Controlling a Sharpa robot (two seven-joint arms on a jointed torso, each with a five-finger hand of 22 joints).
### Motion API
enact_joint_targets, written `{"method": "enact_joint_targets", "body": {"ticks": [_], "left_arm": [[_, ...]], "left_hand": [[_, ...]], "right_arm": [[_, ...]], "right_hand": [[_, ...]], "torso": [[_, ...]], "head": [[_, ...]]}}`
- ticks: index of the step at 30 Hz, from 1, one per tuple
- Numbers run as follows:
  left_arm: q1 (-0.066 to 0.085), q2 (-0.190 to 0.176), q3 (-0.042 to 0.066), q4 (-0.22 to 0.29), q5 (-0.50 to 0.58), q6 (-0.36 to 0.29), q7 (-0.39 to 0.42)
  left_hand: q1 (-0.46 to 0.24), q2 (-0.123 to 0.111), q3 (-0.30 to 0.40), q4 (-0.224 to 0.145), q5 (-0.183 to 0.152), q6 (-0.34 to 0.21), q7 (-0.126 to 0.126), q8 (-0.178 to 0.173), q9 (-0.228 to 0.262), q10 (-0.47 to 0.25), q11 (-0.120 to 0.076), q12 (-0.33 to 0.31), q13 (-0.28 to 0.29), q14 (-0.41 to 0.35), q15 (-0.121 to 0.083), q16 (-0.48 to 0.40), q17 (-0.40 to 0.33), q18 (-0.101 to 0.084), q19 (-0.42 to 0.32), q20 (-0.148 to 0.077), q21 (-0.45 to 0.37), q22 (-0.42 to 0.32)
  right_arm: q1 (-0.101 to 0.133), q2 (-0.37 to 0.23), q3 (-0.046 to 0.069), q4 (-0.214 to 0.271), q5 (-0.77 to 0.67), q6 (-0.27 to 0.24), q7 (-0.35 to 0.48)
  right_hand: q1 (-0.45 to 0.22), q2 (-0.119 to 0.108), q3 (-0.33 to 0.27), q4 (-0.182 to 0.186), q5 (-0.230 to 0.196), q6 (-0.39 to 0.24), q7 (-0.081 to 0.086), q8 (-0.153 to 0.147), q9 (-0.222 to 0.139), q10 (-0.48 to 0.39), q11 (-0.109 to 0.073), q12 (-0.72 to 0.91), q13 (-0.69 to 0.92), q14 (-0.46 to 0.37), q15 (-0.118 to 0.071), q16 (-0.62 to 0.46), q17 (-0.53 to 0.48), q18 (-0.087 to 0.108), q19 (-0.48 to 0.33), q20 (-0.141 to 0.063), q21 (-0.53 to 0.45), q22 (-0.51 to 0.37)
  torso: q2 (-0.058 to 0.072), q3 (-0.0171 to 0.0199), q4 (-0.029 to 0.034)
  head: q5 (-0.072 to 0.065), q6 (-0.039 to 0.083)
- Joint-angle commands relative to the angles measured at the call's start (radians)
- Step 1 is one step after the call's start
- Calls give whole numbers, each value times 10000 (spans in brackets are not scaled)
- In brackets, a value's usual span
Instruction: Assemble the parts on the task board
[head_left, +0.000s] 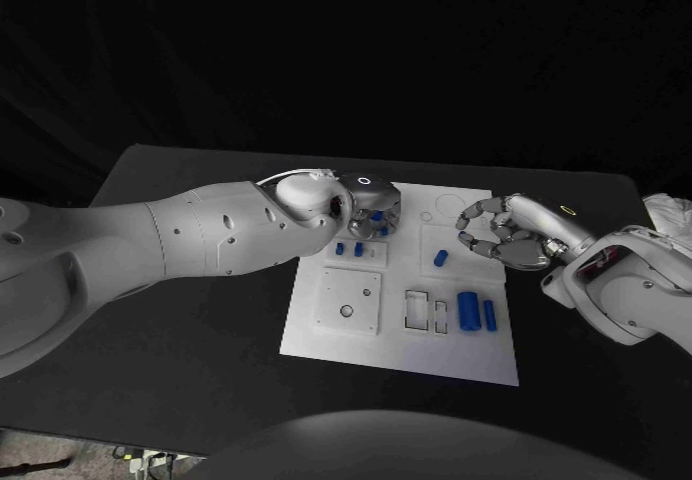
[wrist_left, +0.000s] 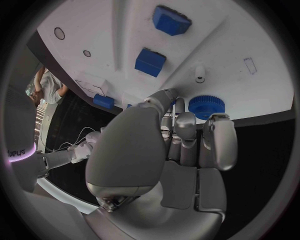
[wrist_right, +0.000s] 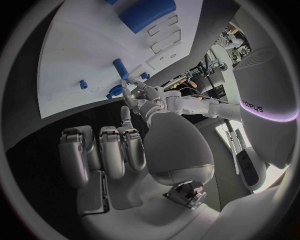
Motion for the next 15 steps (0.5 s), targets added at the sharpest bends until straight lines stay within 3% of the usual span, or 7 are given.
{"method": "enact_joint_targets", "body": {"ticks": [1, 7, 10, 15], "left_arm": [[0, -106, 4, 123, 68, -451, 246], [106, -581, 98, 514, 116, -495, 205], [340, -944, 131, 854, 213, -352, 114], [718, -1585, 104, 1414, 318, 243, -86]], "left_hand": [[-48, 45, 9, -86, -24, 138, 16, 49, 6, 196, 10, -52, -45, 61, 79, -67, -45, -48, 153, -36, -47, 1959], [-91, -31, 31, -128, -167, 125, 56, -4, -25, 318, 46, -230, -176, 59, 120, -154, -188, -39, 135, 0, -100, 1945], [-126, -56, 57, -130, -304, 134, 65, -38, -49, 389, 48, -365, -271, 29, 132, -220, -299, -26, 111, 11, -156, 1931], [-199, -69, 68, -96, -518, 50, 42, -148, -112, 411, 48, -581, -408, -53, 93, -315, -463, 2, 53, -5, -280, 1898]], "right_arm": [[-11, -9, -2, 13, -18, 87, -1], [-12, -61, -2, 25, -18, 94, -21], [-12, -83, -2, 39, -19, 113, -40], [-11, -99, -2, 52, -21, 127, -80]], "right_hand": [[108, 25, 61, -21, 36, 73, 20, 46, 4, 1023, -66, 2, 2629, 1042, -77, 35, 2630, -40, 784, -47, -25, 2502], [118, 23, 65, -28, 42, 75, 17, 46, 3, 1023, -68, 2, 2629, 1042, -80, 35, 2630, -33, 764, -50, -45, 2493], [140, 20, 74, -45, 52, 86, 13, 50, 2, 1023, -73, 2, 2629, 1042, -85, 35, 2630, -30, 755, -54, -56, 2489], [148, 21, 78, -50, 56, 93, 10, 53, 2, 1023, -75, 2, 2629, 1042, -87, 35, 2630, -30, 754, -56, -56, 2488]], "torso": [[-6, 11, 7], [-22, 22, 15], [-17, 21, 12], [-58, 67, 21]], "head": [[-7, 0], [-44, 0], [-19, 0], [7, 0]]}}
